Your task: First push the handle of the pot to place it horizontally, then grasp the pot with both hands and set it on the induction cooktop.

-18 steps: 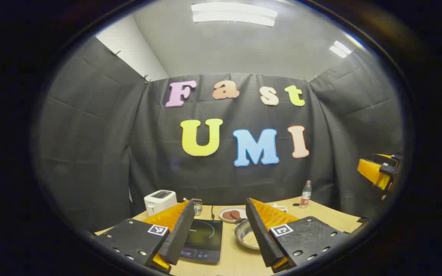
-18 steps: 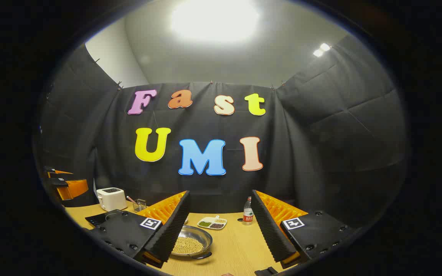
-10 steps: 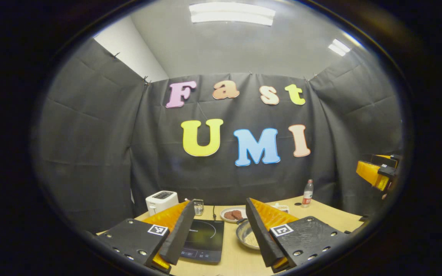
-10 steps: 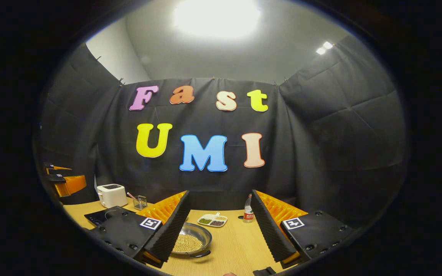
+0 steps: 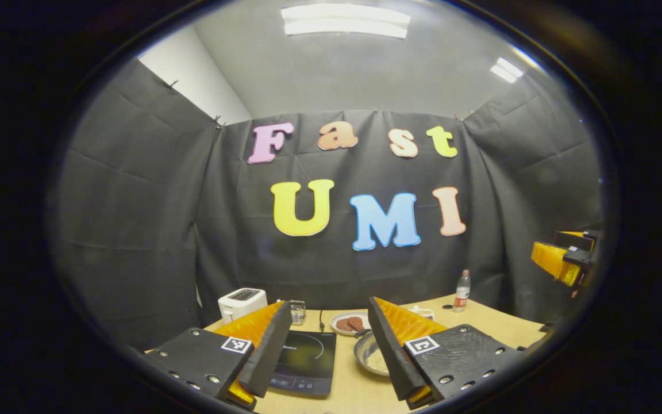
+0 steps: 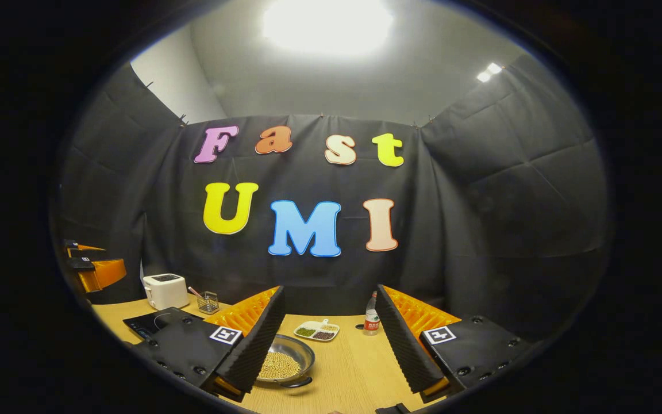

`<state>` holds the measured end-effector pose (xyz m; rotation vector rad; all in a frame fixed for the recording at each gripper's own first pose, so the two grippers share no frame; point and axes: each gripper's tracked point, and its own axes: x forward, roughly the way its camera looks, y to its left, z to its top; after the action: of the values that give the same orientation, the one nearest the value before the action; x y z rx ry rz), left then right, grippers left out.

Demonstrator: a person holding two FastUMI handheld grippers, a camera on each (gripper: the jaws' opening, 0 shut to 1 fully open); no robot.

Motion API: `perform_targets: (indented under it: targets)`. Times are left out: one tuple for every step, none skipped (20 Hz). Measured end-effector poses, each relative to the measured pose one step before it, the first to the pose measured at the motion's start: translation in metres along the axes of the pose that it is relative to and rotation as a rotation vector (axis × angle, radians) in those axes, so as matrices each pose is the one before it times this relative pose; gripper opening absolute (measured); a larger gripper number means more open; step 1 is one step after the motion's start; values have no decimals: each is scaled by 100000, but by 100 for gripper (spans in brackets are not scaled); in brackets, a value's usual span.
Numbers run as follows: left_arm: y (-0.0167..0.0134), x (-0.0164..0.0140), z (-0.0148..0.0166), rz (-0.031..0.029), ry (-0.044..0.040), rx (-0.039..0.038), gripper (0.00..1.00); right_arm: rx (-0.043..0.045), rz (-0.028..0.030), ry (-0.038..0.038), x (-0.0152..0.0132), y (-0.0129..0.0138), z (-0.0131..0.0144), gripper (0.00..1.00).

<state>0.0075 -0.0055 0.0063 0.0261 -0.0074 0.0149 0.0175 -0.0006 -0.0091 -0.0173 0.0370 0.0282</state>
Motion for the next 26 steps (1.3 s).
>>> perform_targets:
  targets:
    - [-47,53,133,78,-97,194,78,29,223,352,97,9,-105,96]
    - [69,152,17,-29,-215,92,78,273,324,418,129,105,-48,99]
    - [-52,60,-19,39,-35,90,78,144,19,464,132,-51,-181,99]
    - [-125,-21,-93,-102,73,38,78,-51,-135,477,100,-19,-90,96]
    - [-5,41,62,13,35,43,78,-110,-156,398,28,24,-93,97]
    - [134,87,-179,41,39,44,78,-236,-345,642,73,-74,-145,94]
    - [-37,97,-48,73,97,15,78,5,-300,46,5,-108,96,88]
    - [159,0,4,30,-14,-88,78,269,-509,-294,31,-58,73,85]
    - [60,38,78,60,69,-88,78,203,188,144,81,114,-54,73]
    - [88,33,-84,-57,46,-98,81,-60,242,580,36,122,-124,73]
    - [-24,63,-31,-87,99,-16,81,-105,460,473,95,151,-117,73]
    - [46,170,-70,-2,-118,98,81,-74,-859,-363,-207,-119,226,74]
    - [73,123,104,-54,-291,130,81,290,44,-347,230,157,35,60]
    - [73,105,174,-10,-220,155,78,133,355,559,129,236,-57,58]
    - [104,-122,-142,-183,-33,36,78,-430,502,694,-2,366,-180,55]
    - [68,55,-7,12,-16,-36,78,-439,888,446,47,84,-89,54]
    - [217,160,108,141,-274,-172,81,-381,1244,1060,169,407,-183,42]
    - [232,-14,-23,151,-210,-228,78,190,718,451,368,272,-365,48]
    - [160,128,76,41,-50,-192,78,595,2134,1248,-352,619,-69,36]
    - [230,34,-146,127,-11,-31,78,-268,85,1229,4,329,-29,32]
    - [284,208,-85,24,-5,12,81,-261,-2065,-33,-301,-332,-296,27]
    - [238,19,73,73,-49,101,84,-61,-1700,-1506,265,-385,323,19]
    - [401,128,-76,165,-112,120,81,-6,-817,-873,154,320,-19,2]
    - [330,115,53,-45,-250,-36,78,159,1820,405,-216,870,147,2]
    - [272,107,-34,-87,-21,28,78,-568,996,598,419,497,-428,2]
    - [286,147,-25,-112,-24,124,78,-543,850,831,263,362,-185,0]
